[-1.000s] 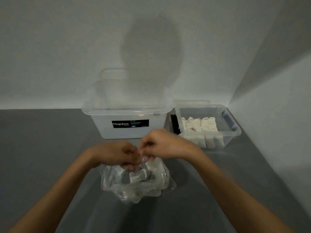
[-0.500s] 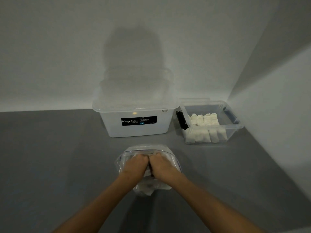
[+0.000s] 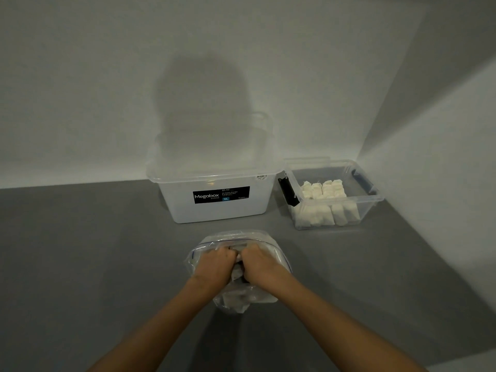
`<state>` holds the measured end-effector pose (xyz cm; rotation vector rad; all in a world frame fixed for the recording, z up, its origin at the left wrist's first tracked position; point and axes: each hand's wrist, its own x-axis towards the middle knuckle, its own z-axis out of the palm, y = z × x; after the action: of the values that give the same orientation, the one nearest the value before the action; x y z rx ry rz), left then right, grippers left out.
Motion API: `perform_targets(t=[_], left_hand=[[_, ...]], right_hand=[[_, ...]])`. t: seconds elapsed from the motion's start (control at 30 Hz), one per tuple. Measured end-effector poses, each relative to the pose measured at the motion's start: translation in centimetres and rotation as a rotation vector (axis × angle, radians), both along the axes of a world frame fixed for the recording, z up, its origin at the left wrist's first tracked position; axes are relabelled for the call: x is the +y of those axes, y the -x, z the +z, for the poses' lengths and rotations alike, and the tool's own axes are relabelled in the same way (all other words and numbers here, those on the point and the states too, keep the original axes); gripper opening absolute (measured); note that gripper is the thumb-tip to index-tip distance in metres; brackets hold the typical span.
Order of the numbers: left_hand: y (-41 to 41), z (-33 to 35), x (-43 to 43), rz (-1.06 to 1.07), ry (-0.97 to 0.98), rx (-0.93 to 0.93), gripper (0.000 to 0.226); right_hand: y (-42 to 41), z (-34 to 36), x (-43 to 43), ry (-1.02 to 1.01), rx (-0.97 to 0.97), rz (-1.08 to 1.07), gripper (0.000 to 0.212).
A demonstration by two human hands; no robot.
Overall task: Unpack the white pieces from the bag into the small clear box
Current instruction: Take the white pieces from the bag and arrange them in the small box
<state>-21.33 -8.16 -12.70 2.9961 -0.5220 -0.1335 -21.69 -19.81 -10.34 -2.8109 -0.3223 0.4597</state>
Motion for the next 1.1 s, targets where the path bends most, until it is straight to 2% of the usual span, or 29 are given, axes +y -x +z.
perform_targets(t=[0.13,0.3,0.43,0.6,0.8,0.97,1.03,1.1], left_hand=[[0.6,1.7,0.6,-0.028,0.152,0.028,0.019],[1.6,4.9,1.5,-0.037,0.329,0.007,0.013],[1.8,7.5,2.6,0.040,0.539,0.068,0.016],[2.2,9.5,3.0,0.222,0.985,0.223,0.017],[2.6,10.0,2.0,0.367,1.297,0.347,0.014],[2.5,10.8,1.2,0.342,1.343,0.321,0.012],[2.3,10.7,1.0,0.343,1.295,0.282,0.013],[2.0,10.6,1.1,0.334,1.167,0.199,0.016]], right_hand=[[0.2,1.8,-0.3,0.004,-0.013,0.043,0.020],[1.4,5.1,-1.5,-0.096,-0.088,0.073,0.016],[1.9,7.6,-2.9,-0.266,-0.091,0.000,0.015],[1.8,10.0,-5.5,-0.618,-0.015,-0.168,0.011],[1.1,9.2,-7.7,-0.828,-0.002,-0.272,0.012],[1.2,9.3,-8.3,-0.960,0.121,-0.272,0.015],[1.1,9.4,-8.3,-1.011,0.162,-0.285,0.013],[0.9,9.6,-8.5,-1.047,0.191,-0.302,0.009]])
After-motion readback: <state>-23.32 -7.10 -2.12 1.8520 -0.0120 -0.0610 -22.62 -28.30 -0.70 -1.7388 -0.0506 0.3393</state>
